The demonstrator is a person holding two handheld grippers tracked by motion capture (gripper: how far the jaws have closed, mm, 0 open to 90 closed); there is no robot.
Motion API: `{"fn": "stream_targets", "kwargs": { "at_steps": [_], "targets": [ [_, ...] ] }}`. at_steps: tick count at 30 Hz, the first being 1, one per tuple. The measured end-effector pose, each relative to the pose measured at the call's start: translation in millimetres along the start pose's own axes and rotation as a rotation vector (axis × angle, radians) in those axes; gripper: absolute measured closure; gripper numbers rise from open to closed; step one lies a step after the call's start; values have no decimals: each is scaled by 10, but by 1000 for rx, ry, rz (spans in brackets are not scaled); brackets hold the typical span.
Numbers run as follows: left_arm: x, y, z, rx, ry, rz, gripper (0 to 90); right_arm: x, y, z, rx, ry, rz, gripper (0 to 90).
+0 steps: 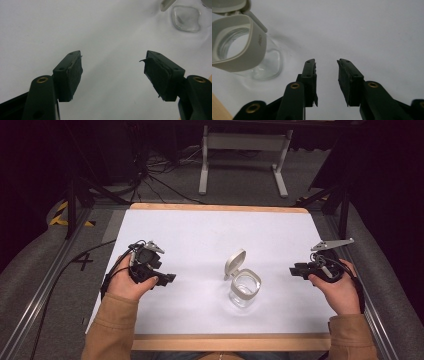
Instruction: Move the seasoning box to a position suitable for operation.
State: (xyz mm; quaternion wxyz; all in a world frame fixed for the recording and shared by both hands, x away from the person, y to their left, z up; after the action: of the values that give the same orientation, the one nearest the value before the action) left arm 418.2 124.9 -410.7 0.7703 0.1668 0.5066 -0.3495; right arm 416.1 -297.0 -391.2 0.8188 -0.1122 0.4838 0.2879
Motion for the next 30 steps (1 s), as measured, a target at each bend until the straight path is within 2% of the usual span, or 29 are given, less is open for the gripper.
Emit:
{"fn": "stream_targets", "kwargs": {
  "at_steps": [4,13,16,17,19,26,30],
  "targets": [
    [1,-27,3,-6,1,-5,313,10,38,8,-19,-5,25,775],
    [-18,-62,14,11,-7,-1,313,79,133,29,-62,-11,81,879],
    [-17,-76,17,8,-3,3,314,121,211,42,-77,-12,138,900],
    [-18,-87,15,15,8,8,314,121,211,42,-77,-12,138,900],
    [-23,-138,34,40,11,14,313,162,323,59,-114,-8,195,900],
    [-49,-288,71,75,14,14,312,258,470,98,-156,14,194,900],
    [-52,-304,74,86,18,22,311,297,513,106,-173,24,195,900]
  ]
}}
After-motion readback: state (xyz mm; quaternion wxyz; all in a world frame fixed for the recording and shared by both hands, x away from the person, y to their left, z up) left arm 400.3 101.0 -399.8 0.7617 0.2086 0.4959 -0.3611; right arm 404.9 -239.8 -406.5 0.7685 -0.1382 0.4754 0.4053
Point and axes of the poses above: each handheld gripper's, and its own axes: x roughly forward along the jaws, z roughly out of its top, y roughly to its left, the point moved 8 cm from there along x, roughly forward along the jaws, and after that the axes turned 10 degrees about y, right-handed, at the moved point
